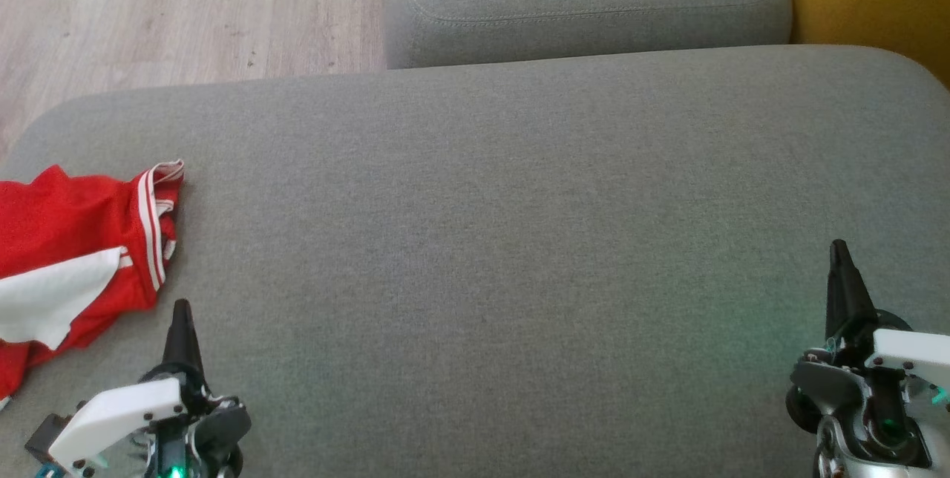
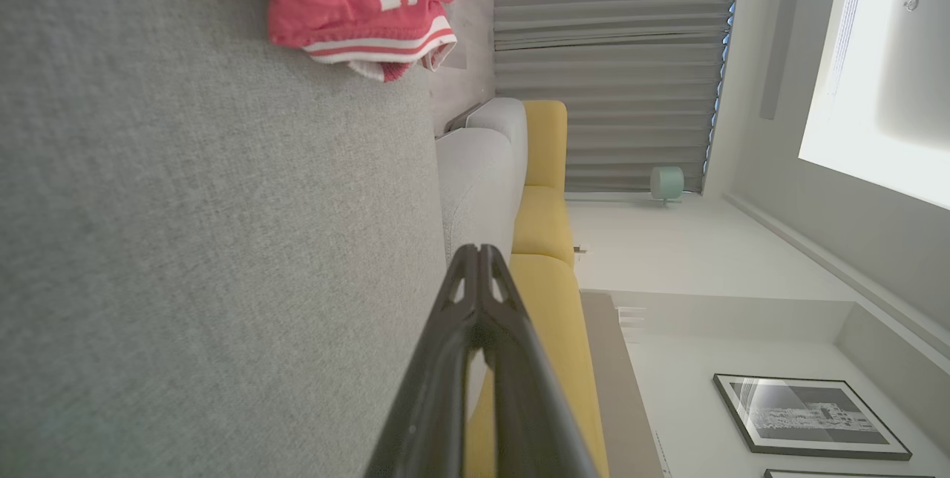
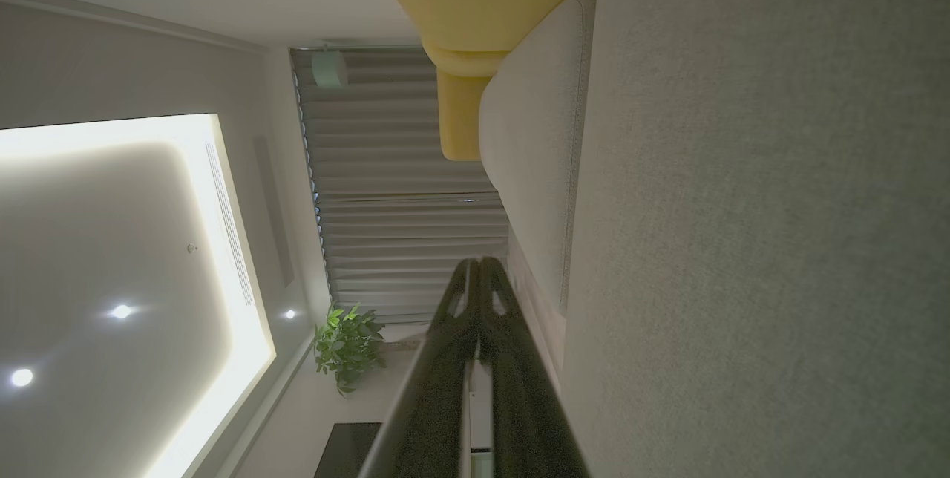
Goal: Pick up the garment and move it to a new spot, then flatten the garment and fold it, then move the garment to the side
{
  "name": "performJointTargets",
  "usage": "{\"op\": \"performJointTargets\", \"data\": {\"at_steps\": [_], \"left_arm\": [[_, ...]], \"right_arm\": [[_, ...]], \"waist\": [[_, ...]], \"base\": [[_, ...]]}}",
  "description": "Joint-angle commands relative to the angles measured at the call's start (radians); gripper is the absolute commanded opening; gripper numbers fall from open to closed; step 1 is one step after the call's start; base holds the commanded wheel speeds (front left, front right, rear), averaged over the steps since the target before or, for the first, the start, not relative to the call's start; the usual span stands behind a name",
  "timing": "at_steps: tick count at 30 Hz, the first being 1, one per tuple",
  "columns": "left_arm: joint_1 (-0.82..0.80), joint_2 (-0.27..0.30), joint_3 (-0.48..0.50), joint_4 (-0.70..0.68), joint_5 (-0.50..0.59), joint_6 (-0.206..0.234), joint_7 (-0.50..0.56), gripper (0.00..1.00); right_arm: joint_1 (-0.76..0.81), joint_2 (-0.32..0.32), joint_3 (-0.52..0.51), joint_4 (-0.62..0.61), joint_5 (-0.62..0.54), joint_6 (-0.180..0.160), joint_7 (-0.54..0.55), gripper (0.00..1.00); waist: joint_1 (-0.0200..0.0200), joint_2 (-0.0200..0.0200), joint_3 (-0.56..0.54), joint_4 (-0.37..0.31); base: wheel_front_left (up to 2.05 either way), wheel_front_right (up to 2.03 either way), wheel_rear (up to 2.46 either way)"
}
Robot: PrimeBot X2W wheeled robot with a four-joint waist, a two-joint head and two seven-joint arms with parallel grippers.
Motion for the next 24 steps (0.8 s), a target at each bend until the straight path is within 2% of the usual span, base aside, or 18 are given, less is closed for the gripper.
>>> {"op": "performJointTargets", "data": {"at_steps": [1,5,6,10,17,24], "left_arm": [[-0.032,0.007,0.035,-0.037,-0.006,-0.007,0.007,0.00],[-0.032,0.007,0.035,-0.037,-0.006,-0.007,0.007,0.00],[0.000,0.000,0.000,0.000,0.000,0.000,0.000,1.00],[0.020,-0.002,-0.006,0.048,0.001,0.001,-0.002,1.00],[0.014,0.002,-0.007,0.047,0.021,0.001,-0.019,1.00],[0.003,0.014,-0.015,0.047,0.100,0.000,-0.040,1.00]], "right_arm": [[-0.018,-0.004,0.020,-0.038,0.007,0.004,0.006,0.00],[-0.018,-0.004,0.020,-0.038,0.007,0.004,0.006,0.00],[0.000,0.000,0.000,0.000,0.000,0.000,0.000,1.00],[0.016,0.003,0.002,0.050,-0.001,0.000,-0.001,1.00],[0.008,-0.003,0.013,0.041,-0.018,0.000,-0.013,1.00],[-0.011,-0.024,0.039,0.047,-0.081,0.000,-0.040,1.00]], "waist": [[0.0000,0.0000,0.000,0.000],[0.0000,0.0000,0.000,0.000],[0.0000,0.0000,0.000,0.000],[0.0000,0.0000,0.000,0.000],[0.0000,0.0000,0.001,-0.001],[0.0000,0.0000,0.006,-0.001]], "base": [[0.00,0.00,0.00],[0.00,0.00,0.00],[0.00,0.00,0.00],[0.00,0.00,0.00],[0.00,0.00,0.00],[0.00,0.00,0.00]]}}
